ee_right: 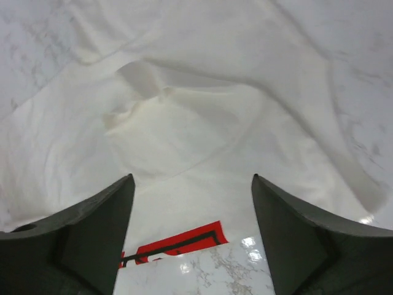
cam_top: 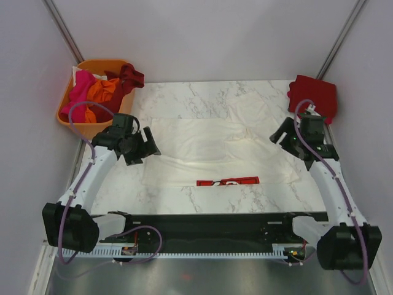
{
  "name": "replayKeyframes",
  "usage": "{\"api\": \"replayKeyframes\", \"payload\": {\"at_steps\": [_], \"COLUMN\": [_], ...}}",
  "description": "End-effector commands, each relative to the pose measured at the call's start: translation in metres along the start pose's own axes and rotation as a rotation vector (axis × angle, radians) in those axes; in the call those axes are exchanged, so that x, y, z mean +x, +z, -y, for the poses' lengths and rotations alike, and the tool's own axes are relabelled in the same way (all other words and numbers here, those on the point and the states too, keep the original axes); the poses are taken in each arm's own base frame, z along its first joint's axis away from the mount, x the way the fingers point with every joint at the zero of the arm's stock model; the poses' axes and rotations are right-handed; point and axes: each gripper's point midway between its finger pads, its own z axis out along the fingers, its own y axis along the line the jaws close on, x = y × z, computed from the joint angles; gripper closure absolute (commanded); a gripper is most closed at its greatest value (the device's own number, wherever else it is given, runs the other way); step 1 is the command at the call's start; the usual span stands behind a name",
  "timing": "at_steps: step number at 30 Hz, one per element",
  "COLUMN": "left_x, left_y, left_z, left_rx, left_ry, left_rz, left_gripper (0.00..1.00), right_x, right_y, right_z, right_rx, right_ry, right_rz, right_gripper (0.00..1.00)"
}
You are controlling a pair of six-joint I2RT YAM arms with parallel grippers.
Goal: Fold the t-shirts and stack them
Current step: Fold the tshirt
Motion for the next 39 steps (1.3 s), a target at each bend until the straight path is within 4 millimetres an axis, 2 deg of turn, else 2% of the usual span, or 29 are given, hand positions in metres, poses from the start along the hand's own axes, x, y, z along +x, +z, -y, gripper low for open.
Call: {"api": "replayKeyframes", "payload": {"at_steps": [1,2,4,5,7,10,11,13,14,18,22,24,27,30,31,33,34,36,38,39], "left_x": [-0.002,0.0,0.011,0.014,0.02,0.024,0.022,0.02,0.018,0.018,0.019,0.018,0.017,0.017,0.017,0.016,0.016,0.016,0.013,0.012], "left_y": [-0.015,-0.014,-0.008,-0.006,0.001,0.003,0.0,-0.001,-0.002,0.001,0.002,0.002,0.003,0.003,0.003,0.003,0.003,0.003,0.005,0.007], "left_z": [-0.006,-0.008,-0.007,-0.008,-0.015,-0.009,-0.007,-0.007,-0.005,-0.007,-0.008,-0.007,-0.009,-0.01,-0.01,-0.01,-0.011,-0.011,-0.014,-0.017], "left_rx": [-0.008,-0.012,0.02,0.021,0.002,0.049,0.058,0.062,0.067,0.059,0.057,0.056,0.046,0.042,0.041,0.039,0.038,0.034,0.015,-0.002], "left_ry": [0.16,0.161,0.16,0.16,0.132,0.125,0.129,0.132,0.135,0.134,0.131,0.131,0.126,0.126,0.126,0.126,0.121,0.122,0.125,0.123], "left_rz": [0.014,0.009,-0.022,-0.027,-0.031,-0.027,-0.015,0.002,0.016,0.012,0.01,0.015,0.021,0.018,0.018,0.025,0.024,0.025,0.034,0.033], "left_gripper": [0.13,0.13,0.15,0.16,0.16,0.18,0.18,0.18,0.18,0.18,0.18,0.18,0.18,0.19,0.19,0.19,0.19,0.19,0.19,0.19], "right_x": [0.015,0.027,0.038,0.048,0.055,0.07,0.076,0.075,0.081,0.082,0.074,0.062,0.041,0.01,0.0,-0.028,-0.046,-0.06,-0.085,-0.087], "right_y": [0.021,0.035,0.049,0.061,0.074,0.097,0.106,0.116,0.126,0.152,0.179,0.193,0.21,0.221,0.222,0.222,0.218,0.217,0.214,0.218], "right_z": [-0.058,-0.067,-0.072,-0.073,-0.075,-0.083,-0.088,-0.092,-0.089,-0.092,-0.092,-0.093,-0.11,-0.133,-0.139,-0.154,-0.168,-0.171,-0.179,-0.172], "right_rx": [-0.074,-0.061,-0.055,-0.037,-0.026,-0.005,0.0,0.013,0.03,0.061,0.119,0.134,0.122,0.126,0.136,0.15,0.136,0.145,0.137,0.15], "right_ry": [-0.205,-0.249,-0.281,-0.303,-0.328,-0.394,-0.411,-0.431,-0.439,-0.461,-0.477,-0.449,-0.441,-0.468,-0.47,-0.473,-0.468,-0.471,-0.458,-0.452], "right_rz": [-0.068,-0.114,-0.157,-0.186,-0.212,-0.27,-0.291,-0.288,-0.307,-0.319,-0.309,-0.3,-0.257,-0.193,-0.174,-0.113,-0.066,-0.033,0.025,0.02], "right_gripper": [0.22,0.41,0.5,0.61,0.67,0.76,0.77,0.77,0.78,0.79,0.79,0.79,0.79,0.68,0.55,0.35,0.19,0.1,0.02,0.02]}}
